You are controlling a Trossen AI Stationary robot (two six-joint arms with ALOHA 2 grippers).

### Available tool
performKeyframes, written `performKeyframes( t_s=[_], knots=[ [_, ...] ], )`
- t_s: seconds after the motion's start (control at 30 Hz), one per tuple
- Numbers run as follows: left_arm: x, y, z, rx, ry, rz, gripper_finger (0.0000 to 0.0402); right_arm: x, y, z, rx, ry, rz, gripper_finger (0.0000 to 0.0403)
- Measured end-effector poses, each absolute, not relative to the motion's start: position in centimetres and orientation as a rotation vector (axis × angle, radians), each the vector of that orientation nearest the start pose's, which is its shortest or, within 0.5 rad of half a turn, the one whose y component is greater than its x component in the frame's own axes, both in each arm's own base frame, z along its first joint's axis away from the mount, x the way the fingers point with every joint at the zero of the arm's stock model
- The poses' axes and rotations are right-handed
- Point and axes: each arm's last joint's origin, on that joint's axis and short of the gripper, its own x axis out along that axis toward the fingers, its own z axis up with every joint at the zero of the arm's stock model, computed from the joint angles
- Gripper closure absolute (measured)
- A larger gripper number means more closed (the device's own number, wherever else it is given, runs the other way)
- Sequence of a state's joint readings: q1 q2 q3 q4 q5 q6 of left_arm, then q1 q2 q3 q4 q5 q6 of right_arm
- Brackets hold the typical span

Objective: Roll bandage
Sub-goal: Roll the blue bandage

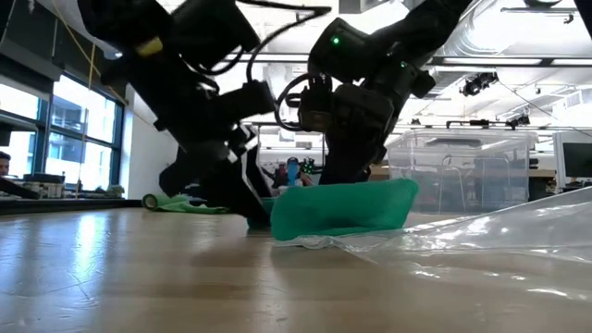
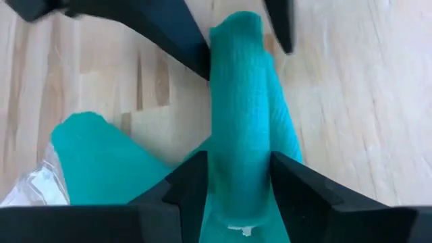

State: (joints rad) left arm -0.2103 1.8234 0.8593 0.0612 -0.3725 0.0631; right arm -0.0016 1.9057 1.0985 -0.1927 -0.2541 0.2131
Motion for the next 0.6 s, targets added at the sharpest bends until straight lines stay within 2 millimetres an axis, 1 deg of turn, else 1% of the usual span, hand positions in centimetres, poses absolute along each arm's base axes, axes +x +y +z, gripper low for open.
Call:
performKeyframes(
  t_s=[0.1,0.3,0.4,0.6],
  knots=[
    [33.1,-5.7,11.4,0.291,0.873,0.109,0.0189,37.1,1.0,13.7,0.318,1.016,0.132,0.0252],
    [33.1,-5.7,11.4,0.295,0.869,0.117,0.0206,37.2,1.0,13.7,0.32,1.013,0.132,0.0252],
    [33.1,-5.7,11.4,0.294,0.872,0.117,0.0223,37.1,1.0,14.0,0.323,1.011,0.13,0.0252],
    [33.0,-5.7,11.4,0.271,0.875,0.123,0.0272,36.5,1.0,16.0,0.32,0.98,0.135,0.0252]
  ],
)
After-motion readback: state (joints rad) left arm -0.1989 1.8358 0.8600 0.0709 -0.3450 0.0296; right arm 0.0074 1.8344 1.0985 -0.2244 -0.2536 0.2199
